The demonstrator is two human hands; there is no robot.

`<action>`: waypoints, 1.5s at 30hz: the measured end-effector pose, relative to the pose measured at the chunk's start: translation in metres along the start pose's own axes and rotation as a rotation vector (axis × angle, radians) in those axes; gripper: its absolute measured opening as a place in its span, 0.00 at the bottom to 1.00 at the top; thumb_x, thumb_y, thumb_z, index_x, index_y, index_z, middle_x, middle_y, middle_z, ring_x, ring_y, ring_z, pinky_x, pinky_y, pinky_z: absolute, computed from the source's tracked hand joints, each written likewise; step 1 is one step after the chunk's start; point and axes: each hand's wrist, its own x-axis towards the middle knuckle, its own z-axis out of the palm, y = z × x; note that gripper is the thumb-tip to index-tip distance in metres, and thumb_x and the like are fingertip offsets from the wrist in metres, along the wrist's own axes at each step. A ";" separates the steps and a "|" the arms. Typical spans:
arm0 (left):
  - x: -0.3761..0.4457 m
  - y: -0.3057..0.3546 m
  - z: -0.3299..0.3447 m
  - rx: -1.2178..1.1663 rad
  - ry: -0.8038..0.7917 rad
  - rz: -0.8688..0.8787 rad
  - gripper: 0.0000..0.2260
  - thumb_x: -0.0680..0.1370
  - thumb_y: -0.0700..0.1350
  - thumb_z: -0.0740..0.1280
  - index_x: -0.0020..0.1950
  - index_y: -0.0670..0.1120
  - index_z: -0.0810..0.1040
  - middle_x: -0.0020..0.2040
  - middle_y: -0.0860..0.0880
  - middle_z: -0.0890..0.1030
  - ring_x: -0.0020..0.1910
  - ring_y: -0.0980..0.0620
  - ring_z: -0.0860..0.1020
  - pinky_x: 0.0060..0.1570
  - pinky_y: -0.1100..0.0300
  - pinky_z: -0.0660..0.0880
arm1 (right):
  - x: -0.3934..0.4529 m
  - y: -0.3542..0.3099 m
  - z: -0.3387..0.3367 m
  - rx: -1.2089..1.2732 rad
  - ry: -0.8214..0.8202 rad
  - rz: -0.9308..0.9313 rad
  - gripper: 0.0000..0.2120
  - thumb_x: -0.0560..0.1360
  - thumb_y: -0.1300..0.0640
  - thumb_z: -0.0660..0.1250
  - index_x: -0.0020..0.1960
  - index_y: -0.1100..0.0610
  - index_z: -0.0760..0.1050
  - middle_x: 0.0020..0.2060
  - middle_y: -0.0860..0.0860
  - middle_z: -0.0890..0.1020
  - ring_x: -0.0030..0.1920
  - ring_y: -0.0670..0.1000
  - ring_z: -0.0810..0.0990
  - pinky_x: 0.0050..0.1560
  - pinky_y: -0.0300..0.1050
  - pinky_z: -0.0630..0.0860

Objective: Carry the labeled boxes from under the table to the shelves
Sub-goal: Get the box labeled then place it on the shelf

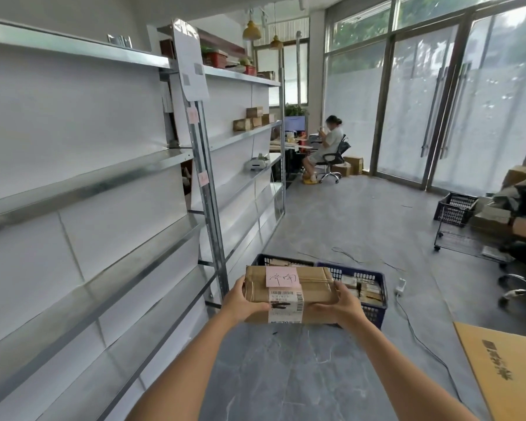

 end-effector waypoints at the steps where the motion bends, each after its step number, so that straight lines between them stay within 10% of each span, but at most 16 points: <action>1: 0.021 0.003 -0.001 0.004 0.000 0.007 0.46 0.63 0.49 0.79 0.75 0.47 0.58 0.69 0.48 0.72 0.66 0.48 0.71 0.67 0.49 0.70 | 0.020 -0.001 0.000 0.006 0.019 -0.012 0.38 0.58 0.52 0.80 0.66 0.54 0.70 0.49 0.47 0.78 0.49 0.48 0.75 0.54 0.43 0.74; 23: 0.402 0.038 -0.050 0.079 0.124 -0.054 0.43 0.64 0.51 0.78 0.73 0.47 0.61 0.67 0.47 0.74 0.64 0.48 0.72 0.64 0.51 0.72 | 0.417 -0.102 0.036 0.083 -0.157 -0.102 0.31 0.64 0.63 0.78 0.64 0.57 0.71 0.55 0.55 0.79 0.46 0.46 0.76 0.47 0.38 0.74; 30: 0.509 0.081 -0.103 0.058 0.293 -0.063 0.39 0.66 0.50 0.77 0.72 0.47 0.62 0.69 0.46 0.72 0.65 0.49 0.71 0.63 0.51 0.71 | 0.563 -0.196 0.057 0.014 -0.288 -0.204 0.36 0.64 0.58 0.78 0.68 0.57 0.68 0.59 0.54 0.78 0.59 0.54 0.77 0.65 0.49 0.73; 45: 0.553 0.153 -0.329 0.081 0.896 -0.030 0.29 0.68 0.50 0.75 0.67 0.50 0.71 0.64 0.48 0.78 0.61 0.47 0.76 0.61 0.50 0.75 | 0.674 -0.464 0.198 0.064 -0.503 -0.743 0.28 0.69 0.53 0.75 0.66 0.58 0.71 0.56 0.53 0.78 0.50 0.51 0.75 0.45 0.41 0.77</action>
